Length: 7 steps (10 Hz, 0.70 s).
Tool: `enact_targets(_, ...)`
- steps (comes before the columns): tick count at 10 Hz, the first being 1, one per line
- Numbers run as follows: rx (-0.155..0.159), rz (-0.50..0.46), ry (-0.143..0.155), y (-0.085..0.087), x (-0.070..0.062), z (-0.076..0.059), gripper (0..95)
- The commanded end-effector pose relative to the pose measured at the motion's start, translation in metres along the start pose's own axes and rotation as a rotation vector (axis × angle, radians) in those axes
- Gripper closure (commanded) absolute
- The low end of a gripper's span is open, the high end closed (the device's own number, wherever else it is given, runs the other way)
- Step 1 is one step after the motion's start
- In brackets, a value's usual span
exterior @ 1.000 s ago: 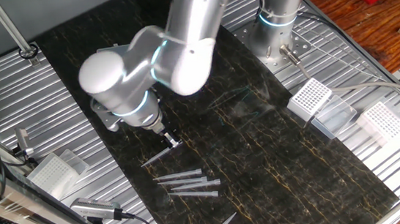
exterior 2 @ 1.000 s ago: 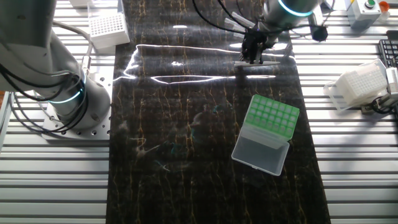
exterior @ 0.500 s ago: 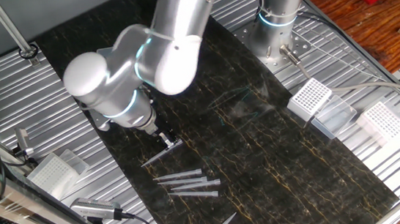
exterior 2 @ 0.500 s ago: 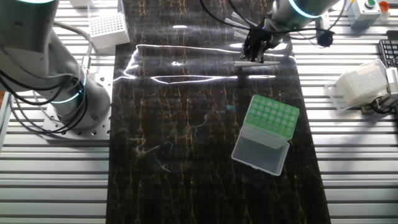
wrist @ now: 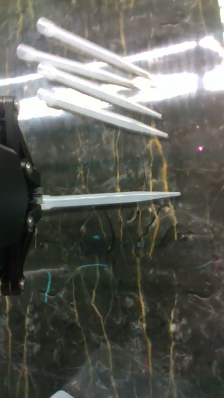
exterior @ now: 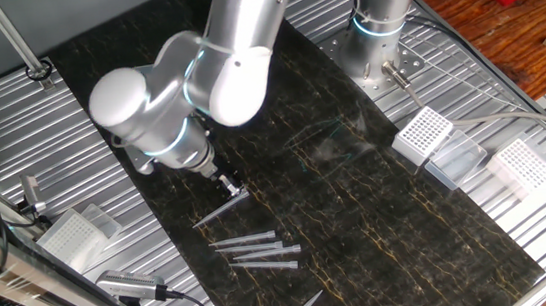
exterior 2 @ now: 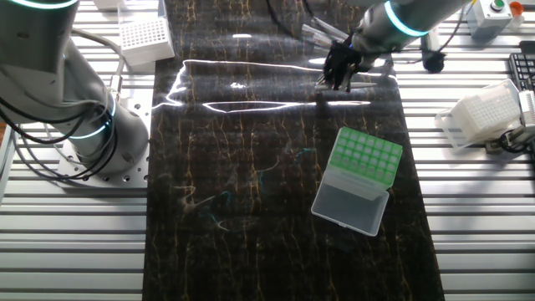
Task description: Insert a large pipette tip into the holder for large pipette tips
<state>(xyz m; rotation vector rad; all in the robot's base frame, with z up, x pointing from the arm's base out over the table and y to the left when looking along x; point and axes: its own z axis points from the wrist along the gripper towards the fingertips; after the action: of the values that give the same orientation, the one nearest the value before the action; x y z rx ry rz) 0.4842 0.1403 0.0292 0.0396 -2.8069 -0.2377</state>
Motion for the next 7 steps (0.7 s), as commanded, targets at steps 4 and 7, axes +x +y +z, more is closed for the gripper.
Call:
enact_targets(4, -0.029, 0.008, 0.008, -0.0024, 0.0013, 0.0031, 95.0)
enact_targets(7, -0.087, -0.004, 0.010, -0.0021, 0.0012, 0.0021, 95.0)
